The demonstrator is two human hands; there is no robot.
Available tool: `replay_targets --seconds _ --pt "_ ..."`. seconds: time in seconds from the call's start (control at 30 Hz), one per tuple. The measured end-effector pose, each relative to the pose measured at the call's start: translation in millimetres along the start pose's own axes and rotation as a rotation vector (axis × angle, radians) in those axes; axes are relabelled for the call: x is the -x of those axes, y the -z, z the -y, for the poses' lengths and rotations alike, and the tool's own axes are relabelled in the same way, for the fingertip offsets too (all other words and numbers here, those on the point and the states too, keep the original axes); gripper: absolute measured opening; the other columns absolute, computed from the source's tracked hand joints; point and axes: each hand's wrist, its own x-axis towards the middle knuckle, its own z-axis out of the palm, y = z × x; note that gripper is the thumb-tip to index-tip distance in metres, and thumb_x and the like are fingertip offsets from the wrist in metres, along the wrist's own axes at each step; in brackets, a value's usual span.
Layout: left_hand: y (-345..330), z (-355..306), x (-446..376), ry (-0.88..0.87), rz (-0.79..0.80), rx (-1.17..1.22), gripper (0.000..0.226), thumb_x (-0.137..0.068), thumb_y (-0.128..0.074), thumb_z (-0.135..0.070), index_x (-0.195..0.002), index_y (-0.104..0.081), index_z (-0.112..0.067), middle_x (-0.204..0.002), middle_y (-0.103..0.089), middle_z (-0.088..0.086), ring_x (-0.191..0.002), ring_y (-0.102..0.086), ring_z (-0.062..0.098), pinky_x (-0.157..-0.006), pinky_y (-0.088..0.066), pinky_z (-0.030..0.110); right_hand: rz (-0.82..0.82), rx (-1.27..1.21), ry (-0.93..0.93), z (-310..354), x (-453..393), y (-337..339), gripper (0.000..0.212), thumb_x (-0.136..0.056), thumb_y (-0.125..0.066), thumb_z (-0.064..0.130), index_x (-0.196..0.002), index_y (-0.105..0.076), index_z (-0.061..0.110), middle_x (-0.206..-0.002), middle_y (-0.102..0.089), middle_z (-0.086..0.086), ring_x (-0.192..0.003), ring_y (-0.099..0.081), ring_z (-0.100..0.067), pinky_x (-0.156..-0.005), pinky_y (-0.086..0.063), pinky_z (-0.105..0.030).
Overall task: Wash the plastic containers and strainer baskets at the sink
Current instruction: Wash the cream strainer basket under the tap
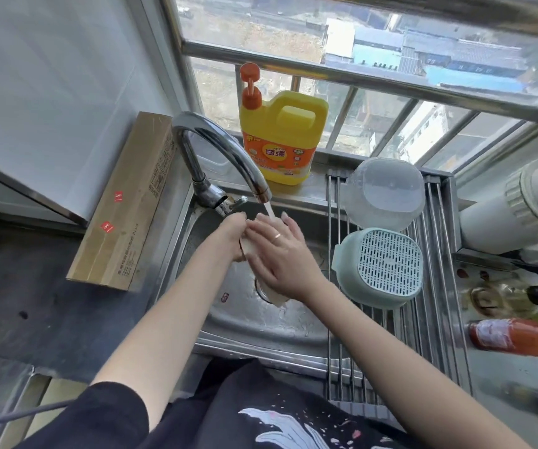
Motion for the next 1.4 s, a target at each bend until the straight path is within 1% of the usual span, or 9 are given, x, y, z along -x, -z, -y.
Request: replay_targets --seconds 0.17,0.37,0.6,0.7,0.83,1.03,1.13,1.3,1.4 --pt "21 -4 -13 0.037 0.062 0.124 0.049 -0.102 -0.024 -0.042 -0.127 -0.049 -0.009 -0.092 -0.069 0.015 -0.085 -0.068 0.028 -0.075 -0.055 0.036 0.078 -0.479 -0.584 -10 -8 21 0.059 -0.077 -0.057 0.062 -0.131 -0.051 0.04 -0.14 -0.047 0.003 -0.131 -0.041 -0.02 -0.111 -0.033 -0.043" --pt "-1 4 27 -0.019 0.516 -0.075 0.067 -0.09 -0.02 -0.067 -0.092 -0.064 -0.015 -0.074 -0.066 0.004 -0.068 -0.061 0.019 -0.06 -0.05 0.028 -0.001 -0.769 -0.936 0 -28 17 0.043 -0.099 -0.034 0.045 -0.126 -0.053 0.017 -0.121 -0.058 -0.003 -0.111 -0.054 -0.019 -0.09 -0.039 -0.031" --pt "-2 30 35 -0.37 0.035 -0.401 0.027 -0.101 -0.037 -0.025 -0.106 -0.058 -0.01 -0.084 -0.063 0.007 -0.065 -0.058 0.015 -0.054 -0.045 0.024 0.074 -1.064 -1.253 -14 -34 17 0.042 -0.101 -0.03 0.036 -0.121 -0.058 0.012 -0.119 -0.064 -0.012 -0.099 -0.06 -0.024 -0.085 -0.049 -0.038" --pt "2 26 28 -0.45 -0.065 -0.425 0.028 -0.1 -0.039 -0.025 -0.098 -0.062 -0.009 -0.079 -0.062 0.004 -0.068 -0.056 0.018 -0.055 -0.04 0.025 0.065 -1.16 -1.24 -24 -25 28 0.039 -0.104 -0.027 0.028 -0.118 -0.061 0.013 -0.115 -0.064 -0.005 -0.094 -0.061 -0.021 -0.075 -0.052 -0.034" --pt "6 23 21 -0.441 -0.056 -0.472 0.031 -0.099 -0.04 -0.031 -0.087 -0.062 -0.013 -0.08 -0.059 0.008 -0.072 -0.053 0.02 -0.063 -0.037 0.03 0.022 -1.093 -1.131 -35 -19 39 0.032 -0.103 -0.031 0.025 -0.118 -0.058 0.017 -0.126 -0.061 0.0 -0.113 -0.059 -0.019 -0.101 -0.046 -0.041" --pt "-15 11 21 -0.351 -0.14 -0.152 0.025 -0.096 -0.045 -0.018 -0.081 -0.063 -0.008 -0.073 -0.061 0.006 -0.062 -0.057 0.017 -0.051 -0.044 0.022 0.068 -0.176 -0.511 9 -16 13 0.044 -0.1 -0.03 0.032 -0.139 -0.045 0.019 -0.149 -0.04 0.0 -0.142 -0.027 -0.017 -0.115 -0.017 -0.051" --pt "-21 14 24 -0.308 -0.159 -0.147 0.022 -0.096 -0.045 -0.015 -0.079 -0.059 -0.012 -0.074 -0.057 0.004 -0.068 -0.055 0.016 -0.065 -0.048 0.028 -0.1 -0.009 -0.335 16 -7 2 0.045 -0.097 -0.029 0.03 -0.123 -0.061 0.014 -0.132 -0.059 -0.007 -0.135 -0.042 -0.023 -0.113 -0.018 -0.048" --pt "-16 28 21 -0.344 -0.152 -0.322 0.032 -0.095 -0.047 -0.023 -0.07 -0.062 -0.01 -0.071 -0.059 0.01 -0.062 -0.052 0.02 -0.054 -0.035 0.028 0.414 -0.195 -0.536 -21 -42 17 0.04 -0.099 -0.032 0.029 -0.124 -0.054 0.008 -0.126 -0.057 -0.014 -0.118 -0.051 -0.032 -0.1 -0.04 -0.043" --pt "-16 27 23 -0.349 -0.191 -0.293 0.031 -0.095 -0.045 -0.019 -0.07 -0.062 -0.01 -0.069 -0.059 0.01 -0.063 -0.053 0.02 -0.057 -0.037 0.027 0.567 -0.023 -0.614 -12 -58 23 0.037 -0.099 -0.028 0.029 -0.12 -0.055 0.013 -0.122 -0.056 -0.009 -0.116 -0.051 -0.03 -0.105 -0.027 -0.061"
